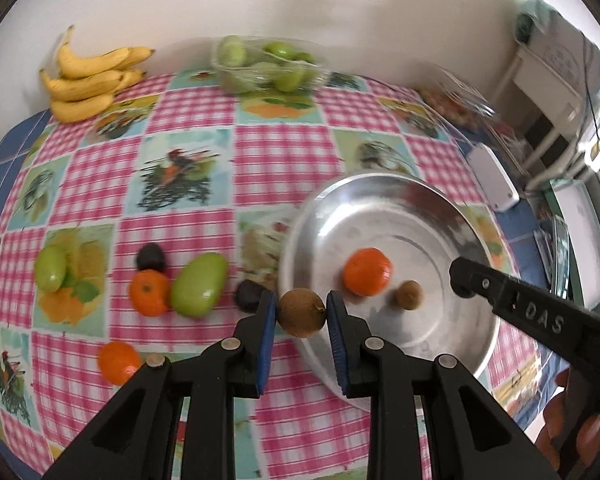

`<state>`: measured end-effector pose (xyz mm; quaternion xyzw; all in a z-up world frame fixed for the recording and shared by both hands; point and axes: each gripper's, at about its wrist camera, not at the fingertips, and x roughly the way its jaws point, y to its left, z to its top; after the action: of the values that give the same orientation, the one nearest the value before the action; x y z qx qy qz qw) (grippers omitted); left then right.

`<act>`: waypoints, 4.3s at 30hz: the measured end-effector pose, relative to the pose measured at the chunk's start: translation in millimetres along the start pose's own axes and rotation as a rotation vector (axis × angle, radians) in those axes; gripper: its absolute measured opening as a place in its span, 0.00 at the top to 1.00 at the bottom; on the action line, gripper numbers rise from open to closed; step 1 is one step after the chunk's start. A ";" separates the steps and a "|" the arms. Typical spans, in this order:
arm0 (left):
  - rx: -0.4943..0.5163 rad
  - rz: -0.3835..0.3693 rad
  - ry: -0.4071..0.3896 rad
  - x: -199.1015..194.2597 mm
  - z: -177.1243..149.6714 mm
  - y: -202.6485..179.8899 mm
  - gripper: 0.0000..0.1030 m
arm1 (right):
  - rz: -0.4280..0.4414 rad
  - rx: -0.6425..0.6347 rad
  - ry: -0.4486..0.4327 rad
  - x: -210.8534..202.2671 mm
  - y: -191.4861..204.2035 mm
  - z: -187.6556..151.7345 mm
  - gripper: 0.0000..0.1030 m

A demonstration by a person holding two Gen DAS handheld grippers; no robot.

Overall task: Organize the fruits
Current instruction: 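Carry the kiwi in the left gripper and plum in the right over the plate, then open the left gripper to drop the kiwi while the right gripper releases the plum, then move both open grippers back toward the loose oranges, then lower the left gripper onto an orange and close it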

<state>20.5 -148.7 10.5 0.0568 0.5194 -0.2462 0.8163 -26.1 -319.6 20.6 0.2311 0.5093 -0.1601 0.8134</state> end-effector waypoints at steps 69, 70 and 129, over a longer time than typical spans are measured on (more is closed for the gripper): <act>-0.428 0.249 0.005 6.7 -16.6 117.5 0.06 | -0.042 -0.072 0.039 24.8 1.1 -12.6 0.00; -0.428 0.245 -0.003 5.6 -17.2 118.9 0.06 | -0.034 -0.072 0.036 24.4 2.5 -13.4 0.00; -0.536 0.192 -0.043 -41.2 -42.8 230.5 0.06 | 0.183 -0.313 0.069 38.1 177.5 -77.7 0.00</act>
<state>77.7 81.4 -10.4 -0.1173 0.5407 -0.0230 0.8327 19.7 -129.2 -5.0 0.1524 0.5325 0.0038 0.8326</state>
